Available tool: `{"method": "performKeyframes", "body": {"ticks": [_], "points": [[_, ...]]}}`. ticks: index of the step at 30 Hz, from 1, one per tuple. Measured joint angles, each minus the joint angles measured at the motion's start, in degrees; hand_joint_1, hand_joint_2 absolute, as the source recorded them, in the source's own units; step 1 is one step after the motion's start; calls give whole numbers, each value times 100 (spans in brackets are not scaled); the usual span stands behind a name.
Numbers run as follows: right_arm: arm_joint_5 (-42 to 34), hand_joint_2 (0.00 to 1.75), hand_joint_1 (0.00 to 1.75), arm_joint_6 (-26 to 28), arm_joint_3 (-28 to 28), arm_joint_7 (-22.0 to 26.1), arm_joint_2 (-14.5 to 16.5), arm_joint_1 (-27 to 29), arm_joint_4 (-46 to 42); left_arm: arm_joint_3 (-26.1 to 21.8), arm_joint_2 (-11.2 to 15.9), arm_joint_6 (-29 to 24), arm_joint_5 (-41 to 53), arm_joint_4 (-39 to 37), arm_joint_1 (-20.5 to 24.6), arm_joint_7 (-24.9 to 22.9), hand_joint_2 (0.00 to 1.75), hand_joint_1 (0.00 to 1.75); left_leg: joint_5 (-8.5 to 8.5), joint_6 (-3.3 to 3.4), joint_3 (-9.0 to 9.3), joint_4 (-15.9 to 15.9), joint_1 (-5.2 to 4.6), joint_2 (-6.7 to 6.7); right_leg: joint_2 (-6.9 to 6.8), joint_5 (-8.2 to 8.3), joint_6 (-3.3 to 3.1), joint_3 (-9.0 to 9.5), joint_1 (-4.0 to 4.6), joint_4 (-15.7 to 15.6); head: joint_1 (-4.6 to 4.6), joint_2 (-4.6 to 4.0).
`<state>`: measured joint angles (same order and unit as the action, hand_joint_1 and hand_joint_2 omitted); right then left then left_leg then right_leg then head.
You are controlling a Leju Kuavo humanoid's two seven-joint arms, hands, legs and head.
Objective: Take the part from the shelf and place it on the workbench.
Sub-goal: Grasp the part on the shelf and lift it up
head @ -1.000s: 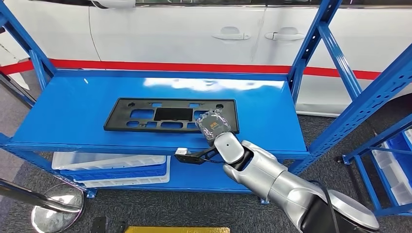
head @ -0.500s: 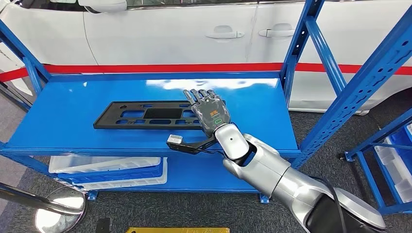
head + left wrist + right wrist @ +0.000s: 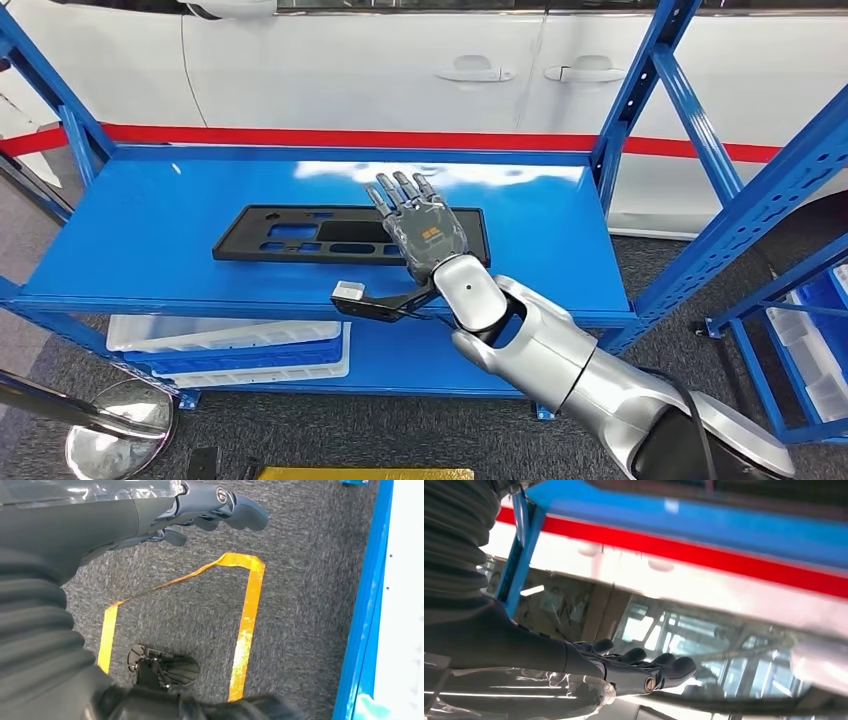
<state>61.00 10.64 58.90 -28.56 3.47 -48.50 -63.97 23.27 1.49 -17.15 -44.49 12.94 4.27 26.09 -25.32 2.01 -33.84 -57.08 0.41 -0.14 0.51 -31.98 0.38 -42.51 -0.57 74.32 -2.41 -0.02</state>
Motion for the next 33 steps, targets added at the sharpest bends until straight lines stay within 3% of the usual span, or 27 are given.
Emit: {"method": "performKeyframes", "body": {"ticks": [2, 4, 5, 7, 10, 12, 15, 17, 18, 20, 22, 25, 27, 31, 32, 33], "points": [[0, 0, 0, -79, 5, 6, -7, 63, 60, 9, -14, -16, -9, 0, -4, -33, 0, 0, -11, -4, 0, -17, 1, -7, -2, 200, -5, 61, -3, -147, 1, 0], [-12, 0, 0, -135, 9, 36, -5, 82, 154, 21, -38, -25, -11, 0, -4, -60, 0, 0, -37, -32, -2, -53, 2, -15, -4, 541, -30, 385, -4, -825, 1, 0], [-26, 0, 0, -152, 10, 59, 2, 84, 215, 26, -47, -26, -10, 0, 0, -67, 0, 0, -56, -56, -16, -83, -11, -19, -3, 629, -45, 538, 1, -1129, 1, 0], [-60, 0, 0, -175, 16, 104, 27, 111, 370, 35, -57, -27, -8, 0, 5, -79, 0, 0, -75, -108, -50, -117, -28, -25, 6, 649, -84, 664, 17, -1393, -8, 0], [-104, 0, 0, -241, 30, 161, 60, 180, 591, 40, -58, -38, -19, 0, 5, -111, 0, 0, -93, -182, -72, -141, -27, -26, 12, 666, -163, 671, 12, -1426, -15, 0], [-123, 0, 0, -319, 38, 179, 99, 188, 681, 42, -66, -45, -34, 0, 8, -130, 0, 0, -298, -243, -219, -469, -17, -19, 6, 680, -216, 684, -14, -1452, -42, 0], [-147, 0, 0, -392, 49, 194, 149, 212, 811, 43, -76, -47, -43, 0, 7, -151, 0, 0, -734, -316, -713, -1484, 7, -13, -2, 672, -251, 687, 0, -1453, -69, 1], [-164, 0, 0, -415, 60, 201, 155, 244, 891, 44, -76, -47, -43, 0, -4, -160, 0, 0, -700, -322, -836, -1678, 9, -13, -4, 668, -257, 690, 7, -1451, -69, 1], [-169, 0, 0, -425, 63, 201, 160, 254, 923, 45, -76, -47, -42, 0, -7, -162, 0, 0, -549, -311, -758, -1486, 9, -13, -1, 668, -257, 693, 8, -1450, -69, 0], [-172, 0, 0, -433, 64, 201, 186, 256, 972, 46, -75, -46, -40, 0, -2, -163, 0, 0, -178, -262, -411, -745, 4, -13, 8, 664, -252, 703, 10, -1449, -69, 1], [-176, 0, 0, -436, 65, 201, 211, 247, 1010, 51, -77, -44, -38, 0, 14, -161, 0, 0, -19, -202, -142, -188, -24, -18, 15, 662, -220, 696, 21, -1451, -66, 1], [-185, 0, 0, -461, 68, 202, 229, 246, 1068, 69, -79, -33, -35, 0, 15, -156, 0, 0, -16, -123, -80, -53, -40, -24, 12, 661, -124, 687, 26, -1471, -64, 0], [-186, 0, 0, -483, 68, 189, 237, 236, 1099, 86, -83, -17, -35, 0, 6, -152, 0, 0, 13, -60, -22, 23, -11, -15, 2, 558, -62, 624, 33, -1315, -53, 0], [-188, 0, 0, -496, 69, 139, 222, 244, 1166, 126, -84, -1, -34, 0, 15, -148, 0, 0, -9, 12, 33, 53, 2, -6, -8, 46, 0, -21, 13, -56, -38, 0], [-187, 0, 0, -497, 70, 129, 213, 258, 1186, 140, -84, 0, -35, 0, 9, -148, 0, 0, -25, 12, 45, 47, 4, -8, -9, 67, 9, -114, 3, 73, -37, 0], [-187, 0, 0, -497, 70, 119, 203, 267, 1205, 154, -85, 2, -36, 0, 1, -148, 0, 0, -47, 4, 62, 36, 8, -11, -11, 193, 14, -98, -6, -14, -36, 0]]}}
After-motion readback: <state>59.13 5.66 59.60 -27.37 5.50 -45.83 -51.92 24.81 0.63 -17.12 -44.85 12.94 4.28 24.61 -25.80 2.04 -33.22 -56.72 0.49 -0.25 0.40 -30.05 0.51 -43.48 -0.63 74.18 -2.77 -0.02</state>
